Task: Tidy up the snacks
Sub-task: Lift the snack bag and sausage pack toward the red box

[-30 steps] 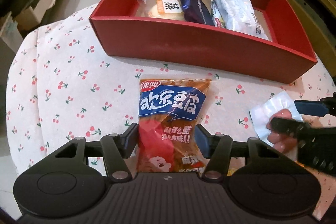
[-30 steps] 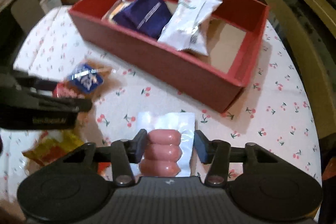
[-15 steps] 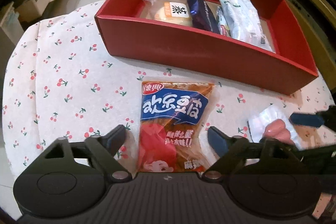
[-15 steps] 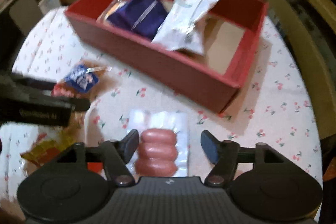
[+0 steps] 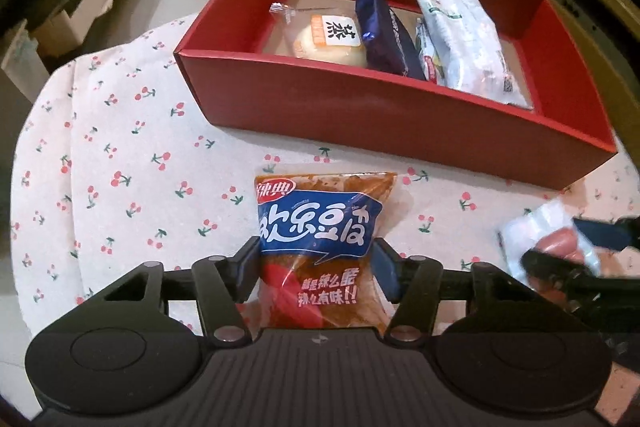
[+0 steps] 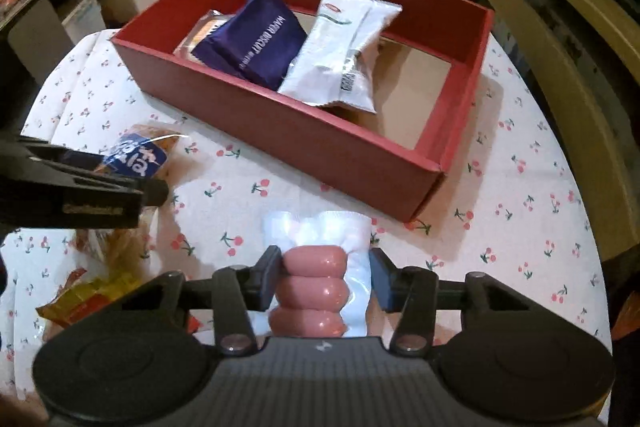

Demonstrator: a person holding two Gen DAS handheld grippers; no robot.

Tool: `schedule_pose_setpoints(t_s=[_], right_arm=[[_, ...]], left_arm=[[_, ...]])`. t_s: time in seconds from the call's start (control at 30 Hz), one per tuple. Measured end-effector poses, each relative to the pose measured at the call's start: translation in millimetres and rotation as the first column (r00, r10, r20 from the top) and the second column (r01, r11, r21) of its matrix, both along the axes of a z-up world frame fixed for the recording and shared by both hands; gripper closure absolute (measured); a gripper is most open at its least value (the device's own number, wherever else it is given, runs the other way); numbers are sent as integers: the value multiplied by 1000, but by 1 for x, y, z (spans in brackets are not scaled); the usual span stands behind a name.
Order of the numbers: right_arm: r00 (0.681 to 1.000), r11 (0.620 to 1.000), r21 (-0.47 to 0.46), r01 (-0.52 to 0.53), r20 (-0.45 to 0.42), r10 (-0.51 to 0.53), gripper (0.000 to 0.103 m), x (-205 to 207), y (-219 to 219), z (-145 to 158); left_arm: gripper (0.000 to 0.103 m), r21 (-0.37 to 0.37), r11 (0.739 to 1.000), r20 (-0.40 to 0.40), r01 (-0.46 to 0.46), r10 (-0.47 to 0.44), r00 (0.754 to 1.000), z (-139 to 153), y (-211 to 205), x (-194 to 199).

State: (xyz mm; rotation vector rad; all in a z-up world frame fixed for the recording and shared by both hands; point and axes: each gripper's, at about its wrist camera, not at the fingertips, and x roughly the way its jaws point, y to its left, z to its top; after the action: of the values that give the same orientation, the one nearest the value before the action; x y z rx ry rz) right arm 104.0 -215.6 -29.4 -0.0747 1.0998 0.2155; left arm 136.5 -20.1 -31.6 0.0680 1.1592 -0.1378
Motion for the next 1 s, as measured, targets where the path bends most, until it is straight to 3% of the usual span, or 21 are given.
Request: schedule_pose_setpoints(t_s=[0.33,0.37,0.4,0.47,0.63,0.77,0.83,1.0], right_arm=[[998,998,59,34,52,-37,38,-2,-9,20],[997,997,68,41,62,-45,43,-2,-11,23],[996,995,85,52,62,-58,54,-2,-14,26],[996,985,157,67,50,-76,60,1,-21,32],[996,991,106,85,22,-88,59,7,-20,20],[994,991,81,108,-23,-106,42,12,-23,9],[996,991,97,86,-36,-83,14,12,-22,8],[999,997,74,-39,-16,40,1,9,-4,3]], left_arm=[[41,-60,998,28,-8,10,1000,19,6,-1],[41,-65,998,28,-4,5,1000,21,6,-2],[41,-68,998,30,3,-1,1000,23,4,-3],[41,-73,997,35,18,-15,999,25,1,-4],[41,-67,997,27,30,-28,999,22,-5,-4],[41,-68,997,16,30,-29,999,19,-4,-4],[40,-69,997,16,36,-35,999,19,-5,-5],[40,-69,997,8,42,-42,999,15,-5,-5]])
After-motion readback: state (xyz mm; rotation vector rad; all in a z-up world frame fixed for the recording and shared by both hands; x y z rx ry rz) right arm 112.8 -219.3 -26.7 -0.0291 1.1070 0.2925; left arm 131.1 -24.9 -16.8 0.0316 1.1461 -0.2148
